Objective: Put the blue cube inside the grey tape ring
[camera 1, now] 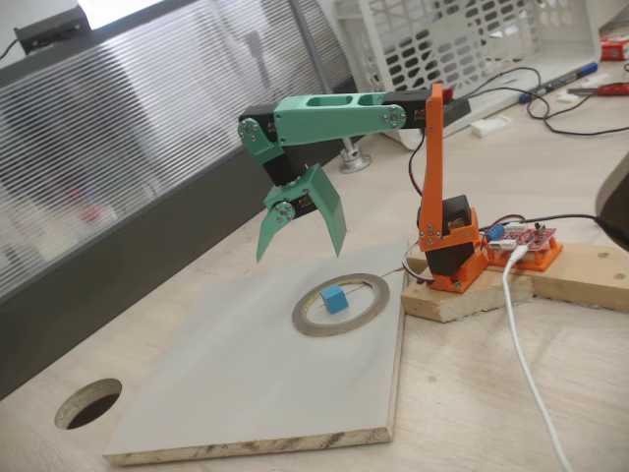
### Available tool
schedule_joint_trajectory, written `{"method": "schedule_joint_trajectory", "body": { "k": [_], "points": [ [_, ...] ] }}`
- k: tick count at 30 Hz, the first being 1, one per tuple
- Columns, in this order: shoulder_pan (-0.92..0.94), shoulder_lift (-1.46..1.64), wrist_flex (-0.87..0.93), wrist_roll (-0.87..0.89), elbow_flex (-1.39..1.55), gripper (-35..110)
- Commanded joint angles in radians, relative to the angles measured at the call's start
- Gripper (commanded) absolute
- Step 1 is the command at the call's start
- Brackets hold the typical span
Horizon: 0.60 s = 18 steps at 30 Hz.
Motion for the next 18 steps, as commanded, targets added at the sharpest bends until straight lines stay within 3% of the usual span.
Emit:
{"method": "schedule_joint_trajectory", "body": {
  "k": [1, 9, 18],
  "points": [
    [0.005, 0.008, 0.026, 0.015, -0.020, 59],
    [0.014, 0.009, 0.025, 0.014, -0.032, -1],
    [0.014, 0.009, 0.025, 0.015, -0.018, 0]
  ]
}}
